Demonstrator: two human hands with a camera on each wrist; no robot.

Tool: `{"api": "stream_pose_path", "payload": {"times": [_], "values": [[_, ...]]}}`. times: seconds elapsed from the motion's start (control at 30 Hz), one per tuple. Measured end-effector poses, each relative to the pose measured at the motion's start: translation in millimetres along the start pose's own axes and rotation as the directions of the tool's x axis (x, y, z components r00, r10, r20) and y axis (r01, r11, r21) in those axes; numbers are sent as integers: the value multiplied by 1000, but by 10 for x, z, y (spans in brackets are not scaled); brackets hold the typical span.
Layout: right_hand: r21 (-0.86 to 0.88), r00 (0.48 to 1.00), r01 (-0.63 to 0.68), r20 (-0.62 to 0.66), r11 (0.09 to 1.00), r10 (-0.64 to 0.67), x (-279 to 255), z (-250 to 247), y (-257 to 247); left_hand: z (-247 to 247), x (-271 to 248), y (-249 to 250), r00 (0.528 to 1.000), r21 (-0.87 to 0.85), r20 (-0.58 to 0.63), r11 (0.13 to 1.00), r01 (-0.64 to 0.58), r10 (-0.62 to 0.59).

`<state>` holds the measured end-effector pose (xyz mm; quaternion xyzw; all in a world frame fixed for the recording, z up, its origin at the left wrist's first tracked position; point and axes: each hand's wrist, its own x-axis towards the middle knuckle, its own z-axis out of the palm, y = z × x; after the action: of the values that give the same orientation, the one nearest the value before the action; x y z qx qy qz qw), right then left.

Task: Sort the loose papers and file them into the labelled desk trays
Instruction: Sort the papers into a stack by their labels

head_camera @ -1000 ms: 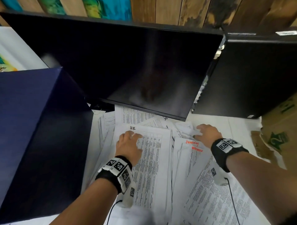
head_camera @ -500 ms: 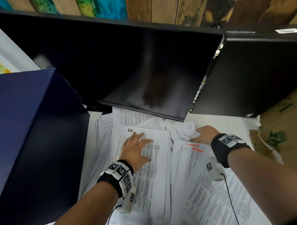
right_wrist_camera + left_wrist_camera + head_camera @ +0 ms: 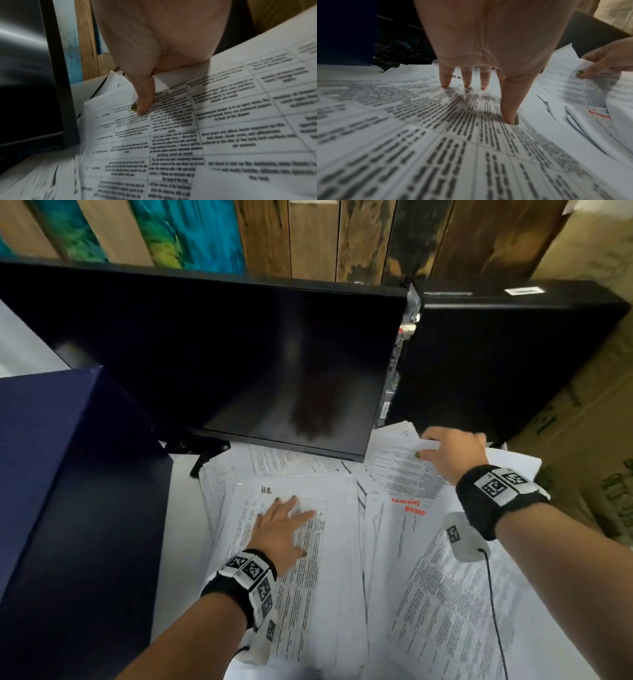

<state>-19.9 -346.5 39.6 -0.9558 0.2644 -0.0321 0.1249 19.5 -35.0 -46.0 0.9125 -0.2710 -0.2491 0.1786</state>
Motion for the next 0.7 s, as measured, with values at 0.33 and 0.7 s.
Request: {"api": "stream_pose_path", "payload": {"times": [0.33,0.7], "values": [[-50,930,-30,-366,998,9,37,-785,58,3,17,32,999,11,30,1000,25,-25],[94,922,-172,-336,981,194,-310,-1468,153,-165,75,502,990,-182,-104,977,-112,94]]}}
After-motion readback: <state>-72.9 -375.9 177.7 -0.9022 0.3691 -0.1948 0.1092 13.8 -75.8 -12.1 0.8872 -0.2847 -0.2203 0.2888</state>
